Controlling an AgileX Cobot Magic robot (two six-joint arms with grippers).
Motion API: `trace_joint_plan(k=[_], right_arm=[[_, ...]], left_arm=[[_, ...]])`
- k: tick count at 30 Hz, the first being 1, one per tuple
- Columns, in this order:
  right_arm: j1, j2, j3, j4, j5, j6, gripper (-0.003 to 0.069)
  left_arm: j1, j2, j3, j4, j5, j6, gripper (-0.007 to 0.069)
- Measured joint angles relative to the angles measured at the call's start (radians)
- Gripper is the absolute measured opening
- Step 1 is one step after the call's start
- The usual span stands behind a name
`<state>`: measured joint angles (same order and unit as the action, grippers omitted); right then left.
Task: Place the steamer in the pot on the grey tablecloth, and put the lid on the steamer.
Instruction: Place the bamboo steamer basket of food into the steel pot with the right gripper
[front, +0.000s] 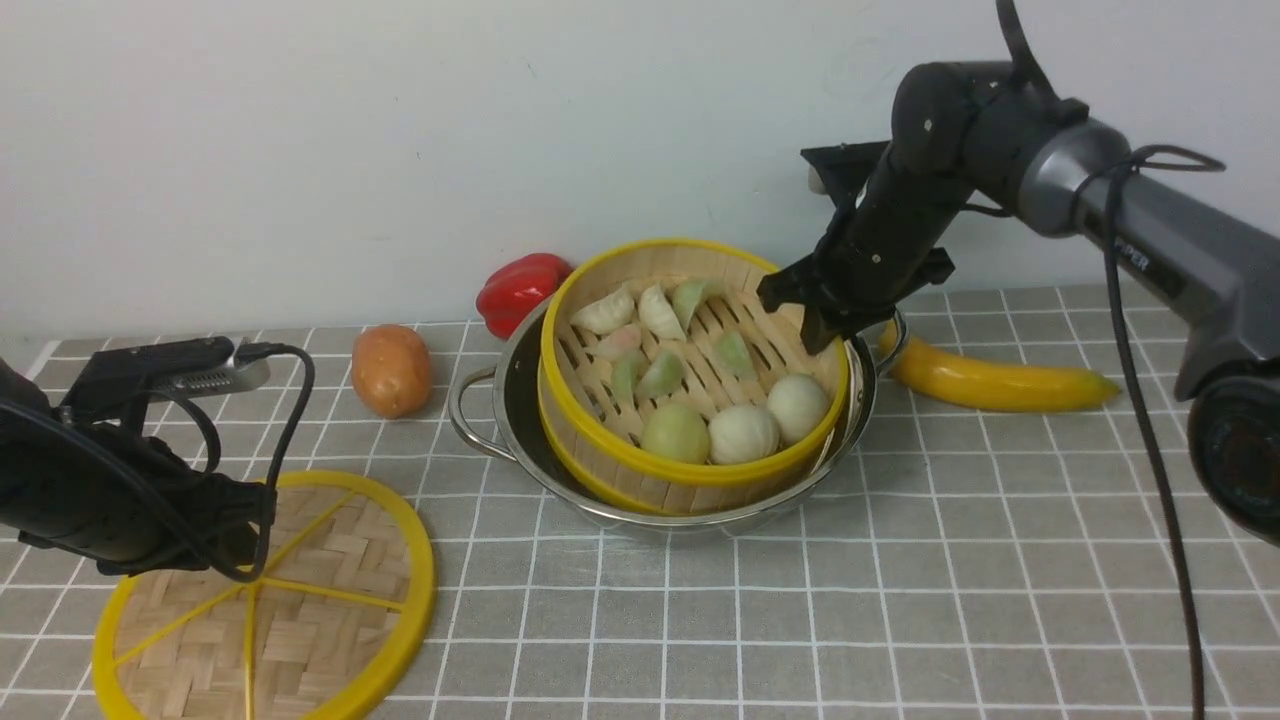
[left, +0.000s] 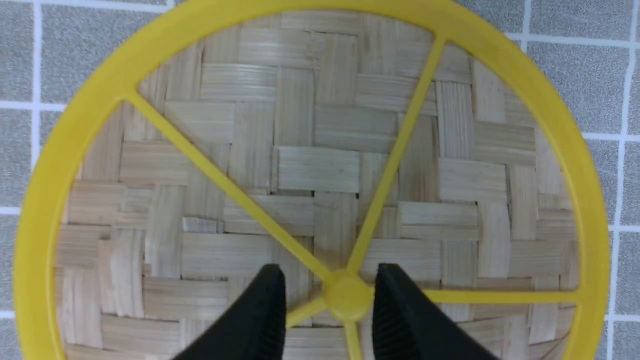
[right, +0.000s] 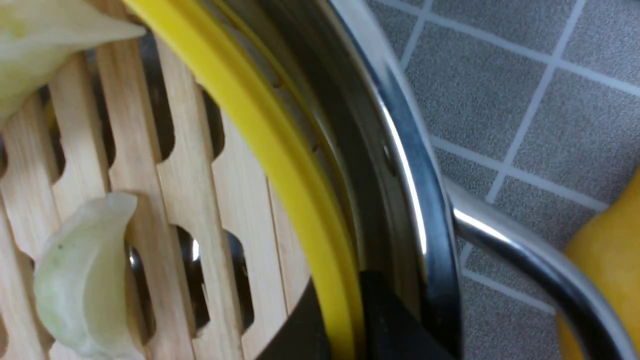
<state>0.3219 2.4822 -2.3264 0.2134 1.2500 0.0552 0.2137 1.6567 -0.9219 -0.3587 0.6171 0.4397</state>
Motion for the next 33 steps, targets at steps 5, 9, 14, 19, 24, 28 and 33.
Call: trace_joint_plan(k=[5, 9, 14, 19, 24, 28, 33], right_arm=[[0.000, 0.000, 0.000, 0.013, 0.000, 0.000, 0.0062], [0.000, 0.000, 0.000, 0.043, 0.000, 0.000, 0.0104], [0.000, 0.000, -0.001, 0.053, -0.002, 0.010, 0.0162], [0.000, -0.001, -0.008, 0.059, -0.008, 0.015, 0.0186], [-0.001, -0.001, -0.008, 0.062, -0.009, 0.015, 0.0195], [-0.001, -0.001, -0.008, 0.065, -0.009, 0.010, 0.0206], [-0.001, -0.001, -0.008, 0.072, -0.010, 0.000, 0.0237]], left_arm=[[-0.014, 0.001, 0.000, -0.001, -0.022, 0.000, 0.0243], [-0.043, 0.023, 0.000, 0.000, -0.029, 0.000, 0.0243], [-0.051, 0.055, 0.000, 0.004, -0.043, 0.000, 0.0244], [-0.051, 0.060, 0.000, 0.035, -0.046, -0.003, 0.0244], [-0.051, 0.060, 0.000, 0.040, -0.046, -0.003, 0.0244], [-0.051, 0.060, 0.000, 0.041, -0.046, -0.003, 0.0244], [-0.051, 0.060, 0.000, 0.042, -0.043, -0.003, 0.0244]])
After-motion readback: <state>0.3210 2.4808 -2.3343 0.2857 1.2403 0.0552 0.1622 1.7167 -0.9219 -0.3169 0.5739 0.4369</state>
